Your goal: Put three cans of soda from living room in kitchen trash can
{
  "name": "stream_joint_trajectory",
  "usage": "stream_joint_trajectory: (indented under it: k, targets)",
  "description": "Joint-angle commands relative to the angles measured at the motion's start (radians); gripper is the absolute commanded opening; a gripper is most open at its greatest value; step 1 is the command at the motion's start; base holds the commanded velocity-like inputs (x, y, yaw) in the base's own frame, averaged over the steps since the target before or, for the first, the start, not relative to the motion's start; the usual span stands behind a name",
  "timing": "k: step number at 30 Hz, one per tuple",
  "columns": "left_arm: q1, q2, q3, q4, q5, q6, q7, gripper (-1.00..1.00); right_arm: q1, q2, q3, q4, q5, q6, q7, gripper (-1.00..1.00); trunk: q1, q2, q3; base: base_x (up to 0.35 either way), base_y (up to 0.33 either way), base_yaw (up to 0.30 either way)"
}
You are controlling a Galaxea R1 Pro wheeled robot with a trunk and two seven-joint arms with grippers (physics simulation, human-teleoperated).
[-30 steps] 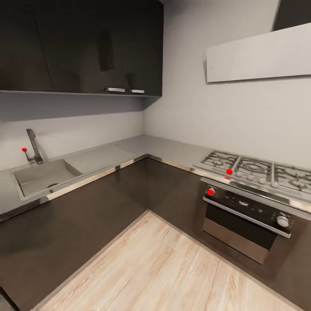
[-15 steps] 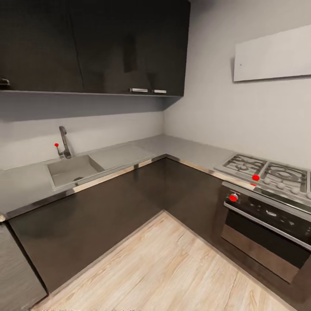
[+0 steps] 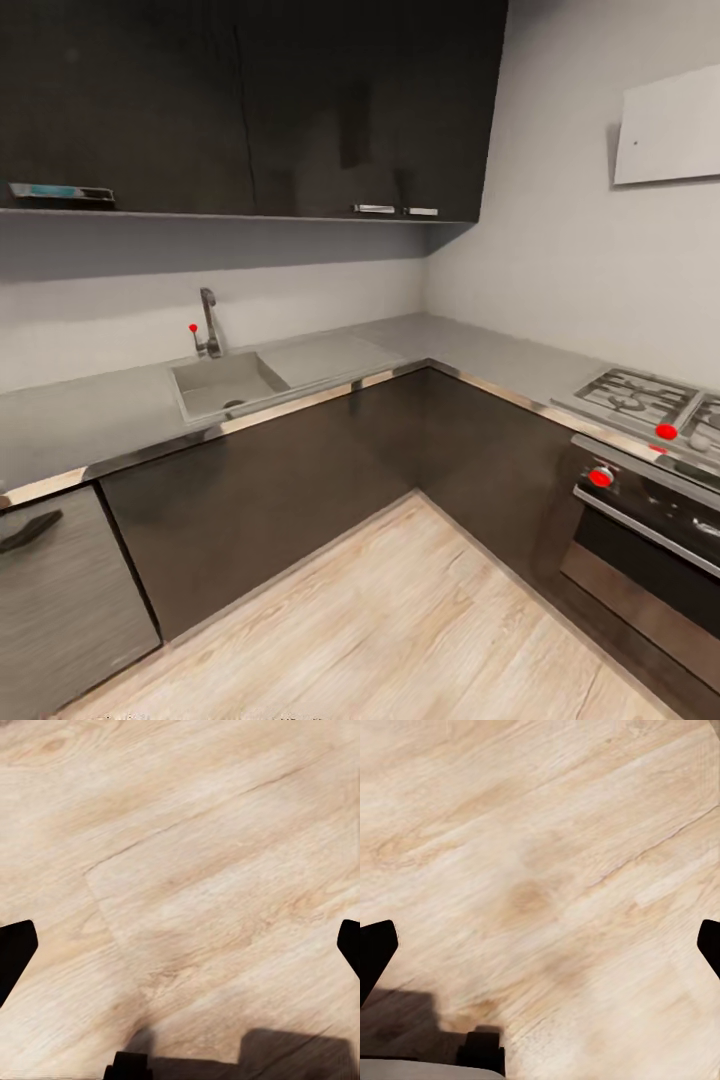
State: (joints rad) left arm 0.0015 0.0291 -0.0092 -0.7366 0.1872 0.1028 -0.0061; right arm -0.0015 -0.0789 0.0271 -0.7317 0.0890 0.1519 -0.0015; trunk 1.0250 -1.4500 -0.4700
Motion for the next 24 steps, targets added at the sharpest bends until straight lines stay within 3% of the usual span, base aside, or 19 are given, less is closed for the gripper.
stream_joint_trajectory:
  k: [1, 24]
  targets:
    - [0.000, 0.000, 0.000, 0.000, 0.000, 0.000, 0.000, 1.00, 0.000, 0.000, 0.000, 0.000, 0.000, 0.000, 0.000, 1.00, 0.000, 0.000, 0.000, 0.000, 0.000, 0.291]
    - [0.000, 0.000, -0.001, 0.000, 0.000, 0.000, 0.000, 1.00, 0.000, 0.001, 0.000, 0.001, 0.000, 0.000, 0.000, 1.00, 0.000, 0.000, 0.000, 0.000, 0.000, 0.291]
